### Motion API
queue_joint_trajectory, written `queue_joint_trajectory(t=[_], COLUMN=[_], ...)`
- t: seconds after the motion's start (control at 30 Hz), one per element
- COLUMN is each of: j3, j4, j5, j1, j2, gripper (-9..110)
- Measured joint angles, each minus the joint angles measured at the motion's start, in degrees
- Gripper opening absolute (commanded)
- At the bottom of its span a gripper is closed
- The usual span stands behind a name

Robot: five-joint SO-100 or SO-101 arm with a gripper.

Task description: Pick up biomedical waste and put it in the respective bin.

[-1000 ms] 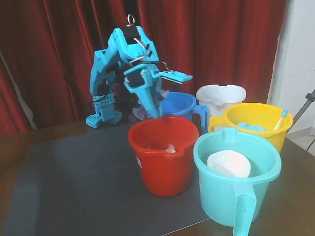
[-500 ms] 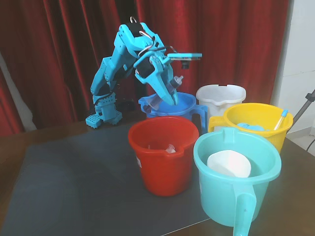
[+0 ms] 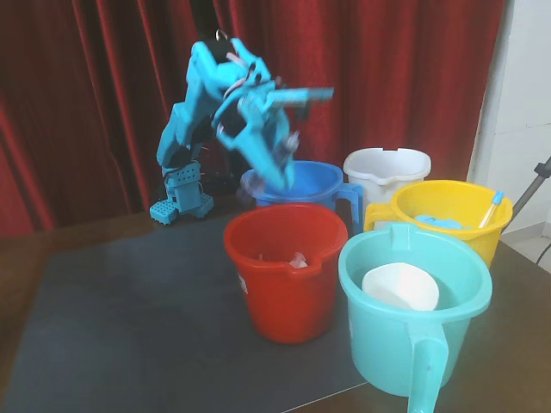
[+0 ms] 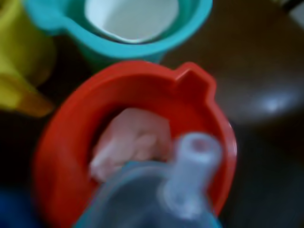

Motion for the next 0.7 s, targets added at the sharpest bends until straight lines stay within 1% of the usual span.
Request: queue_joint_trajectory(t=[0.2, 0.37, 0.53, 0.6, 0.7], j3=[0.1, 0.1, 0.1, 0.1, 0.1], j4=[-5.4, -7.5, -7.9, -7.9, -7.9], j5=[-0.4, -0.4, -0.4, -0.5, -0.7], j1=[-0.3, 0.5, -0.9, -0.9, -0.6], j2=[-3.7, -3.8, -3.9, -3.9, -3.9], gripper=[0, 0, 0, 3, 14])
